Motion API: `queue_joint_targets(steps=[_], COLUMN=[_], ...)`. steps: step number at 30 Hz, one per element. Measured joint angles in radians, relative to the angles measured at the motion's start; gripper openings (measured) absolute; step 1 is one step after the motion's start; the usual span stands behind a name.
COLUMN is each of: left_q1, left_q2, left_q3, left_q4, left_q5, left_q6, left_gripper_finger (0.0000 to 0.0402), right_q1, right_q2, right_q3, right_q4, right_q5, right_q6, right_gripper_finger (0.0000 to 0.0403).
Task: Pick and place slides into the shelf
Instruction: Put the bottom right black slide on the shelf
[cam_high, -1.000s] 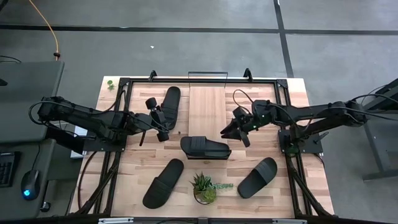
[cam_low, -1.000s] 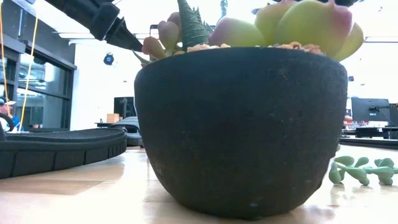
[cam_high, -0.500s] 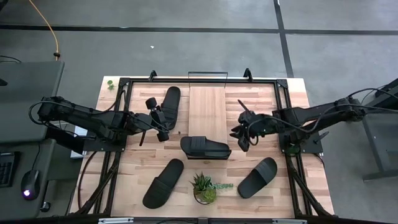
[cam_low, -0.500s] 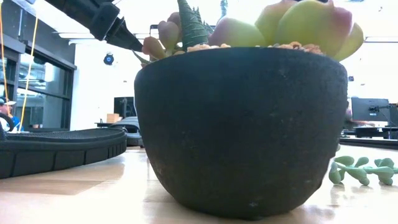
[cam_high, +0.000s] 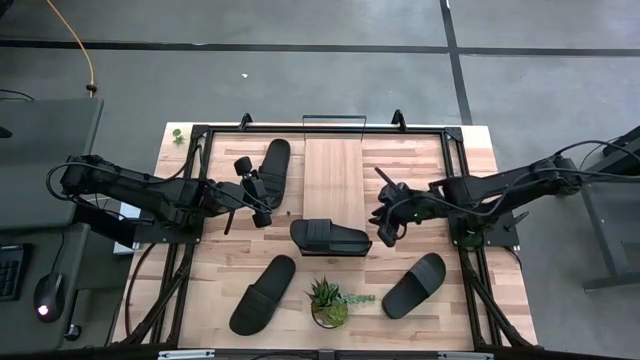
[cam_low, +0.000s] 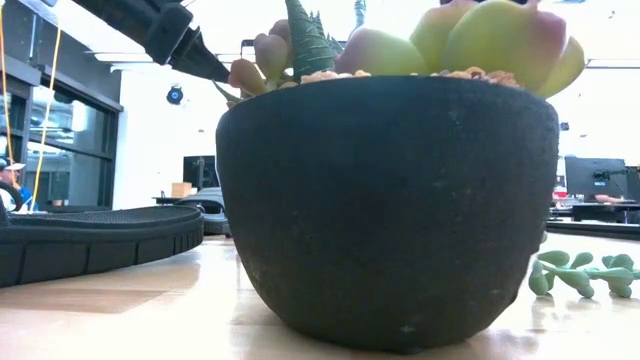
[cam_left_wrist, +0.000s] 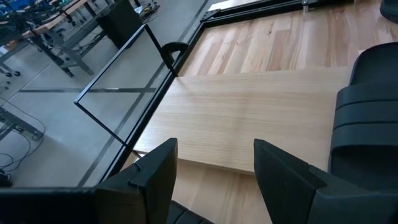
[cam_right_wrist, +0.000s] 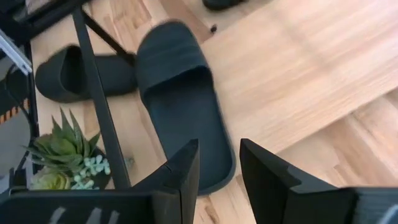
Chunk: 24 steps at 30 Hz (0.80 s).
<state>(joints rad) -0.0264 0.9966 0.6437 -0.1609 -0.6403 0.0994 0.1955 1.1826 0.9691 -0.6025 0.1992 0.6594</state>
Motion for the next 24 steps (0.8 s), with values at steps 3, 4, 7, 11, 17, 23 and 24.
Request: queue_joint_targets(steps=[3,4,7,11,17,23,24], left_q1=[0.000,0.000,0.000,0.000,0.000,0.000,0.000], left_q2=[0.000,0.000,0.000,0.000,0.000,0.000,0.000], left_q3=[0.000,0.000,0.000,0.000,0.000,0.000,0.000], left_q4=[0.000,0.000,0.000,0.000,0.000,0.000,0.000], left_q5=[0.000,0.000,0.000,0.000,0.000,0.000,0.000], left_q6=[0.000,0.000,0.000,0.000,0.000,0.000,0.000], left_gripper_finger=[0.0195,0.0195,0.0195,0.0195,0.0195,0.0195,0.0195], right_q1=[-0.006,-0.006,-0.005,-0.005,0.007,0.055,0.066], right_q2=[0.033,0.044,0.076,0.117,0.159,0.179,0.181], right_q3=[0.000,0.000,0.000,0.000,0.000,0.004,0.014], right_q4=[-0.001,-0.001,-0.002,-0.008,-0.017,-0.079,-0.113], right_q5=[-0.022,-0.027,-0.049,-0.065,-0.076,-0.070,-0.049], right_q6=[0.017,0.020,0.023,0.053,0.052,0.096,0.112], right_gripper_finger=[0.0108,0.0108,0.0108,0.0108,0.0108,0.0108,0.0108])
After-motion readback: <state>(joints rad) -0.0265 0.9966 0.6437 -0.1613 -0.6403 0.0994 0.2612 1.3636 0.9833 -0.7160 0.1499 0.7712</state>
